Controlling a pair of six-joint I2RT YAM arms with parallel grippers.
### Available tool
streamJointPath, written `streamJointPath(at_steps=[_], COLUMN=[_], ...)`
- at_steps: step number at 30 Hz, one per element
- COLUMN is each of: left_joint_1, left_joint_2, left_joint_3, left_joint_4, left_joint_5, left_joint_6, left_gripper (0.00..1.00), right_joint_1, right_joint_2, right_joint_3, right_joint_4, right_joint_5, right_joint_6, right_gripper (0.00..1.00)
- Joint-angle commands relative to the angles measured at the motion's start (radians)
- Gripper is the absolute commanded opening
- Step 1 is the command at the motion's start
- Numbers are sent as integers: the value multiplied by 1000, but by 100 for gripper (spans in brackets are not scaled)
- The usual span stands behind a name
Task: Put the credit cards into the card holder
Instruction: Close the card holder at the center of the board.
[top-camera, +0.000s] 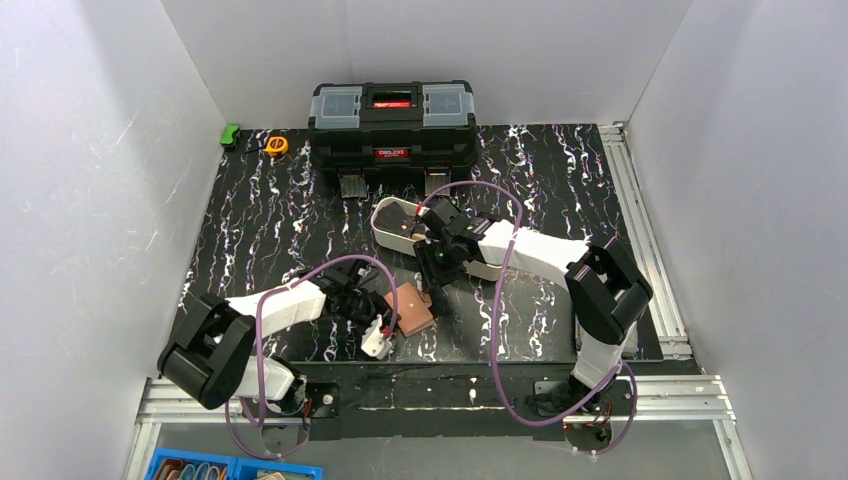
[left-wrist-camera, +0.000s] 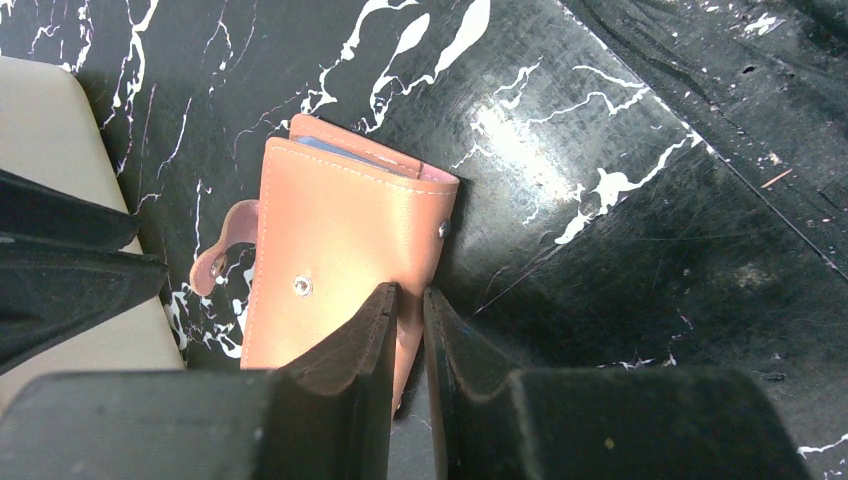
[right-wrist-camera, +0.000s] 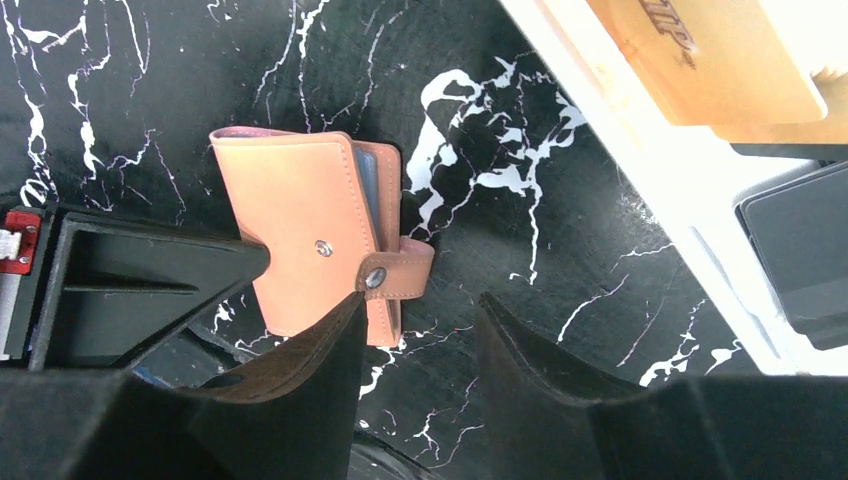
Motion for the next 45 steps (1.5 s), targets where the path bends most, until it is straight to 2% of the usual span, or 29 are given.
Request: streamJointPath(at_steps=[1,9,18,27,33,38,45], left_joint_1=[-7,-8,-7,-7,-8,-6,-8], left_joint_2=[-8,-14,-17,-15,-16,-17,-21], left_joint_3=[-36,-40,-43,-42,-42,-45,-51], left_joint_4=[-77,-77,-72,-69,-68,-68,-68], left_joint_5=[52,50,51,48,48,49,54], left_joint_6=[-1,-4,-5,-6,-7,-7,-4], left_gripper=[13,12,12,12,11,11,10], right_joint_1=[34,46,62,76,82,82,82], right_joint_2=[-16,-11,26,59,79,72,62], right_joint_3=[56,71,106,123,130,128,136], right_joint_4=[-56,-20,-29,-50,-62,-53,-68], right_joint_5=[87,5,-6,-15,-15,-5,27], right_joint_6=[-21,-14,-21,-26,-28,-23,-36], right_gripper=[50,49,48,35,30,16,10])
